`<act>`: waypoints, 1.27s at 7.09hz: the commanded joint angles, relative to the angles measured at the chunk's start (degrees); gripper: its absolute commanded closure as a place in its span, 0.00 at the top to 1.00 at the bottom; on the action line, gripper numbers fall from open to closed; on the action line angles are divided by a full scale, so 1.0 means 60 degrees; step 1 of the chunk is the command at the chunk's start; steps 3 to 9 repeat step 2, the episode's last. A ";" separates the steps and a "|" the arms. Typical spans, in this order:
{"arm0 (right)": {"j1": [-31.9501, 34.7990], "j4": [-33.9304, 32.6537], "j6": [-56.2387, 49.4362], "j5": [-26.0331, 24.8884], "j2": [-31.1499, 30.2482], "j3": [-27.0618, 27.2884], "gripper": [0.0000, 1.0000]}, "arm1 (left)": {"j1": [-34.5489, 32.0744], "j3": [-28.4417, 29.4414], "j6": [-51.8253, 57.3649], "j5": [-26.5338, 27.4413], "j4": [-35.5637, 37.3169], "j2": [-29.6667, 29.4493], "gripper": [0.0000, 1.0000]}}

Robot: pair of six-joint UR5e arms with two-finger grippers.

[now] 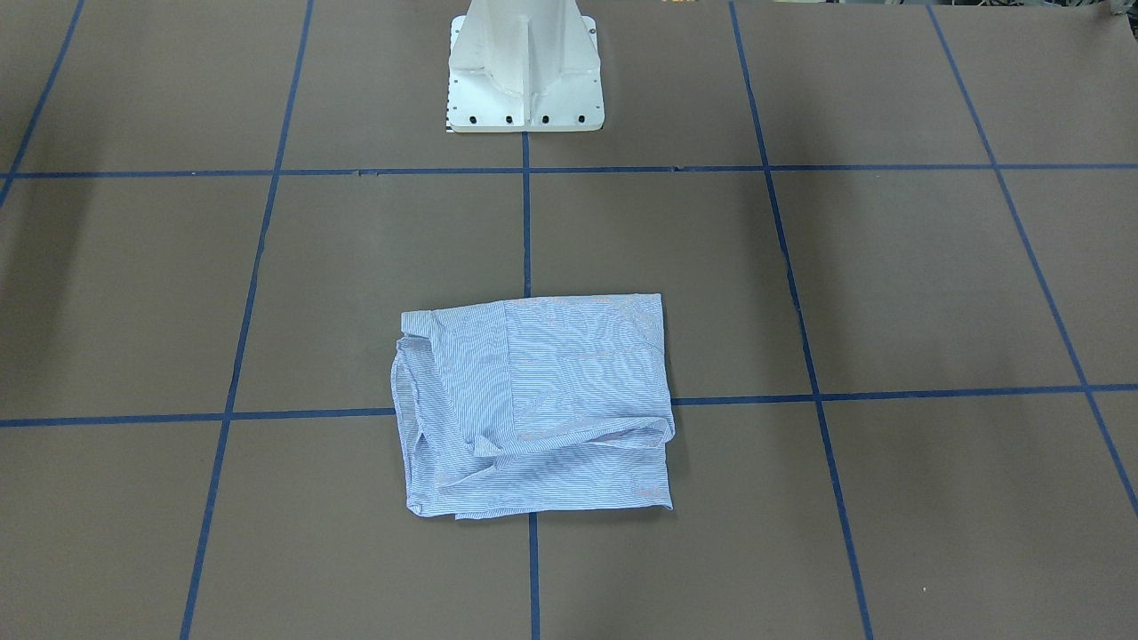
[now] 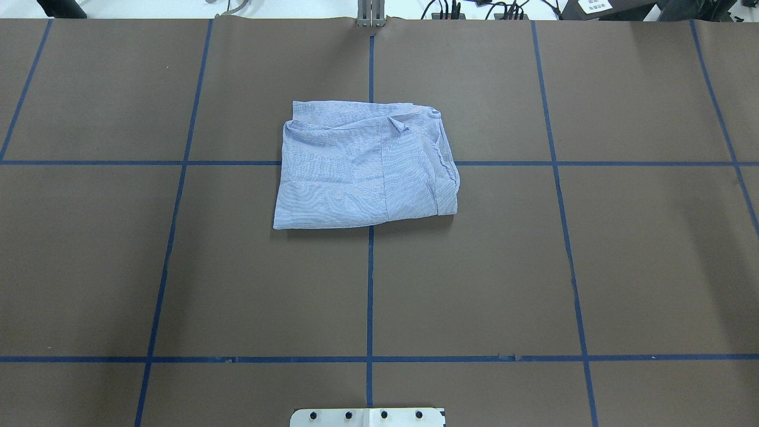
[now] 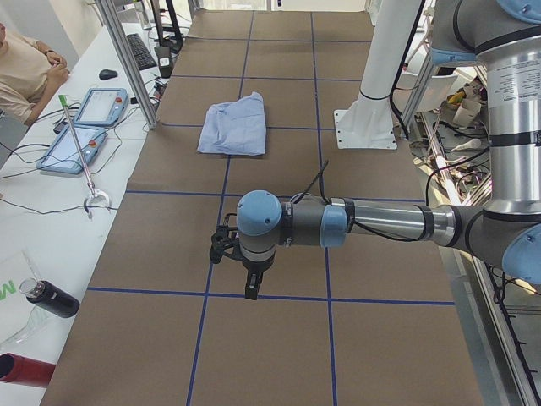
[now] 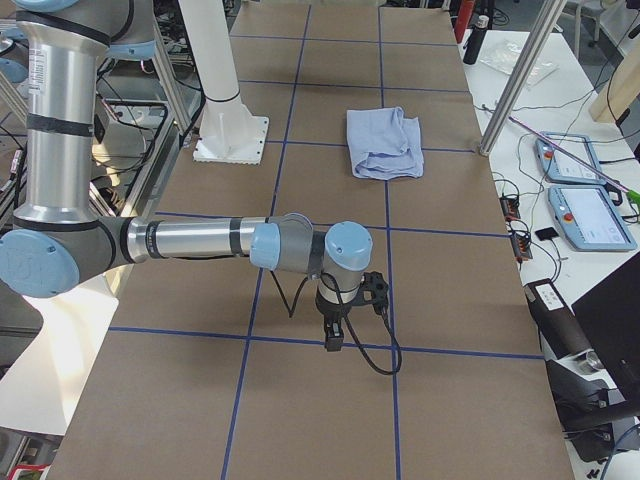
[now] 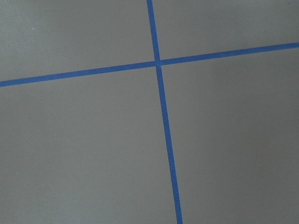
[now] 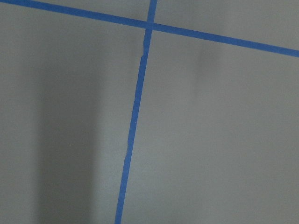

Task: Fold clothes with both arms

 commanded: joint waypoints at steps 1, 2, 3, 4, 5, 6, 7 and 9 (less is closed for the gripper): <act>0.0000 0.0000 0.0003 -0.0001 0.0000 0.0000 1.00 | 0.0000 0.0000 0.0000 0.0000 -0.0053 -0.0003 1.00; 0.0000 0.0000 0.0003 -0.0001 0.0000 -0.0015 1.00 | 0.0000 0.0000 0.0000 0.0000 -0.0053 -0.0003 1.00; 0.0000 0.0000 0.0003 -0.0001 0.0000 -0.0015 1.00 | 0.0000 0.0000 0.0000 0.0000 -0.0053 -0.0003 1.00; 0.0000 0.0000 0.0003 -0.0001 0.0000 -0.0015 1.00 | 0.0000 0.0000 0.0000 0.0000 -0.0053 -0.0003 1.00; 0.0000 0.0000 0.0003 -0.0001 0.0000 -0.0015 1.00 | 0.0000 0.0000 0.0000 0.0000 -0.0053 -0.0003 1.00; 0.0000 0.0000 0.0003 -0.0001 0.0000 -0.0015 1.00 | 0.0000 0.0000 0.0000 0.0000 -0.0053 -0.0003 1.00; 0.0000 0.0000 0.0003 -0.0001 0.0000 -0.0015 1.00 | 0.0000 0.0000 0.0000 0.0000 -0.0053 -0.0003 1.00; 0.0000 0.0000 0.0003 -0.0001 0.0000 -0.0015 1.00 | 0.0000 0.0000 0.0000 0.0000 -0.0053 -0.0003 1.00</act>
